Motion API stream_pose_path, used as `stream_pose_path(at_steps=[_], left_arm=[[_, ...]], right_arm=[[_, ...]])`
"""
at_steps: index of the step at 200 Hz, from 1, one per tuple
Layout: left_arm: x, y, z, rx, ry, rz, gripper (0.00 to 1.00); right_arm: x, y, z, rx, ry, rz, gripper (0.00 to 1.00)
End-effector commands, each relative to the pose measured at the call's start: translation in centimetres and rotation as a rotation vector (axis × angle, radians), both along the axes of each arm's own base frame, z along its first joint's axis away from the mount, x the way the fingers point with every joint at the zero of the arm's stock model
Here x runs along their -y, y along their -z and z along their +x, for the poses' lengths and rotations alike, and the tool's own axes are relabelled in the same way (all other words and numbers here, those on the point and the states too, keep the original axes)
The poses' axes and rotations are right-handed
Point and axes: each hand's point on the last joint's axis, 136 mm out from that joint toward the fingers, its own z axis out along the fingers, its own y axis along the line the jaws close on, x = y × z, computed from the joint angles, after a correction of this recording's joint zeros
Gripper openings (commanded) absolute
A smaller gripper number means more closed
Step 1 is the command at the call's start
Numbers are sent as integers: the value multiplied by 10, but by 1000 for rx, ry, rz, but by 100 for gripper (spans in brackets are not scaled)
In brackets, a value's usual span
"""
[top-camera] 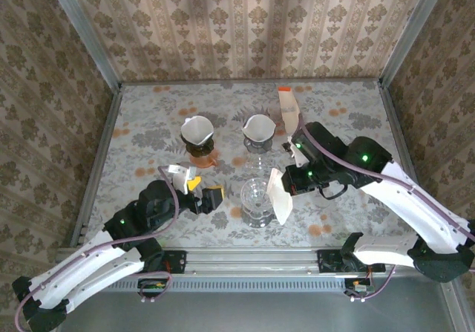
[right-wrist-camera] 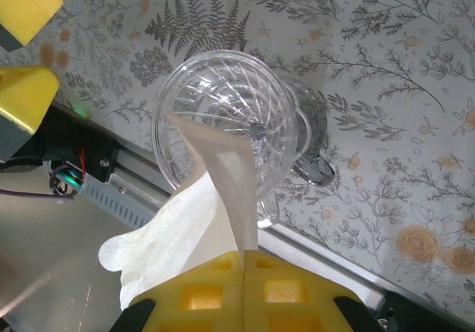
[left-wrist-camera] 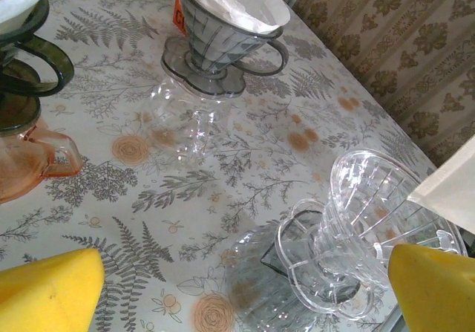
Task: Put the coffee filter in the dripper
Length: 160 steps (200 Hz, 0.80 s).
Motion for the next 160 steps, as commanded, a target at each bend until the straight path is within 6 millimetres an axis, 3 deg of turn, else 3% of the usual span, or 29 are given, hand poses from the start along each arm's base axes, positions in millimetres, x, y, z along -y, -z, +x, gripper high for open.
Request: stream_pose_path(at_steps=[1, 79, 124, 160], left_arm=[[5, -7, -1, 31, 30, -21, 100], [21, -26, -3, 35, 104, -26, 93], [47, -44, -4, 35, 199, -66, 94], [69, -46, -2, 13, 262, -77, 91]], right_arm=[[-5, -4, -3, -31, -9, -5, 0], [-10, 21, 21, -46, 33, -176, 0], [-18, 35, 28, -32, 14, -255, 0], [-25, 41, 31, -12, 3, -258, 0]])
